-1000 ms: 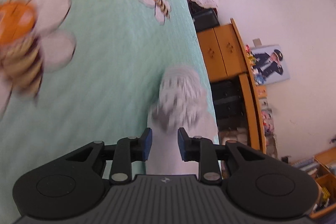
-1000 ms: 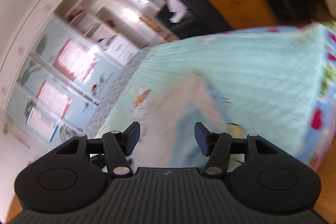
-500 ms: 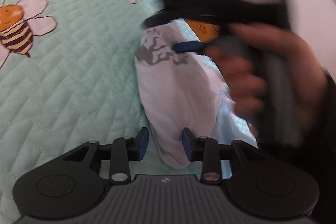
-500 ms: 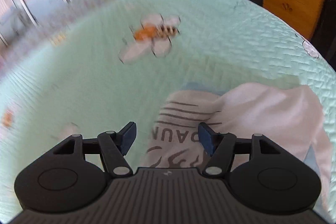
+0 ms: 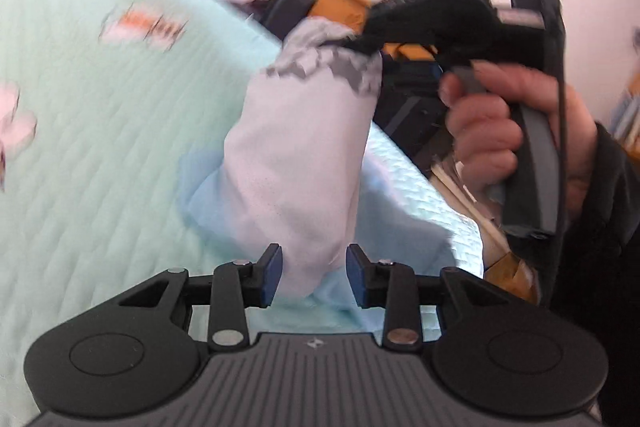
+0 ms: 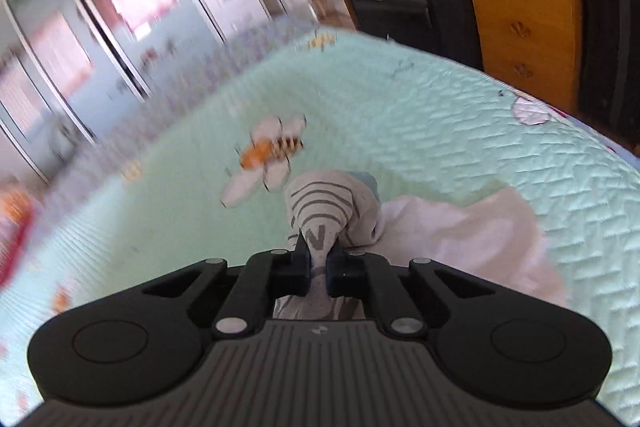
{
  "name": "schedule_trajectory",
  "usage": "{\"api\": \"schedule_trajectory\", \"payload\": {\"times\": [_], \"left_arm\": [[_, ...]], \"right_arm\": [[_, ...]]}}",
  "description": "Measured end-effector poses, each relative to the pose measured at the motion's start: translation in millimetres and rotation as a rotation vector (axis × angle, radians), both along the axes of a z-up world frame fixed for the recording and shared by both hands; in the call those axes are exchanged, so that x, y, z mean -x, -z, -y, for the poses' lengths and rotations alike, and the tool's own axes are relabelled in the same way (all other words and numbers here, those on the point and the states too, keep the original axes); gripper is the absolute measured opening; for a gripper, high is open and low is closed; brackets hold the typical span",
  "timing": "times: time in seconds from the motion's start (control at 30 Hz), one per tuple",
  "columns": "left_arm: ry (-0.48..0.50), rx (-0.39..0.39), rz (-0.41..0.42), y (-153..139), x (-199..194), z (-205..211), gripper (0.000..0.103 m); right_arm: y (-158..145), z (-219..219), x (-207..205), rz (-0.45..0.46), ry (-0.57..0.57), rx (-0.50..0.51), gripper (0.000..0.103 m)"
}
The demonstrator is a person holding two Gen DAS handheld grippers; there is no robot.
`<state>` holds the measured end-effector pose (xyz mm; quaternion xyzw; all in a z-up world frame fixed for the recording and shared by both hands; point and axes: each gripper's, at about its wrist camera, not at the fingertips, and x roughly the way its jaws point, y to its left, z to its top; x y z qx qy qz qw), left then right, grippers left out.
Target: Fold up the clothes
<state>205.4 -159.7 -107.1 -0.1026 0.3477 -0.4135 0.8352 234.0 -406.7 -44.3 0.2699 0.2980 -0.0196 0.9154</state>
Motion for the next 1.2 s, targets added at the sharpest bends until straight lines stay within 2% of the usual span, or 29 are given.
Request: {"api": "schedule_trajectory", "payload": {"times": [0.1,0.17,0.27,0.33,0.4,0.47,0.6,0.7,0.8,0.9,0.97,1.07,1.13,1.2], "left_arm": [[-0.005,-0.038,0.177,-29.4,17.9,11.0,0.036],[-0.012,-0.045,0.263,-44.0,21.2,15.3,0.039],[0.032,-0.111,0.255,-41.8,1.6,31.6,0.045],[0.052,-0.182,0.19,-26.2,-21.1,45.8,0.045],[0.081,-0.205,0.007,-4.7,-42.1,55.7,0.043],[0.129,-0.128,-0.153,12.7,-49.9,59.9,0.043],[0.28,0.009,-0.24,14.5,-24.3,78.4,0.043],[0.373,0.126,-0.334,16.4,-10.9,86.1,0.043],[0.411,0.196,-0.344,13.0,2.3,68.9,0.043],[0.33,0.25,-0.33,12.3,13.7,14.7,0.043],[0.228,0.251,-0.343,19.0,16.5,-32.4,0.043],[0.056,0.253,-0.39,34.3,17.4,-107.5,0.043],[-0.053,0.262,-0.424,42.3,15.3,-150.6,0.043],[-0.117,0.26,-0.44,44.2,16.7,-176.0,0.043]], "right_arm": [[-10.4,31.5,47.2,0.105,0.029,-0.106,0.006],[-12.0,47.3,71.9,0.161,0.064,-0.165,0.006],[-12.2,66.5,101.4,0.232,0.114,-0.241,0.006],[-10.5,74.4,111.1,0.252,0.136,-0.274,0.006],[-8.6,80.0,115.9,0.265,0.153,-0.309,0.006],[-9.6,84.4,120.0,0.29,0.165,-0.35,0.006],[-20.9,88.1,122.7,0.345,0.167,-0.404,0.006],[-36.1,78.1,109.7,0.352,0.136,-0.393,0.006],[-47.2,54.0,89.4,0.33,0.093,-0.369,0.006],[-50.0,14.0,65.4,0.303,0.045,-0.329,0.006],[-47.4,-16.9,48.3,0.277,0.016,-0.295,0.006],[-16.3,-83.1,16.4,0.172,-0.011,-0.248,0.006],[8.9,-130.1,0.9,0.106,-0.051,-0.179,0.013],[26.1,-163.5,0.5,0.079,-0.086,-0.136,0.015]]}}
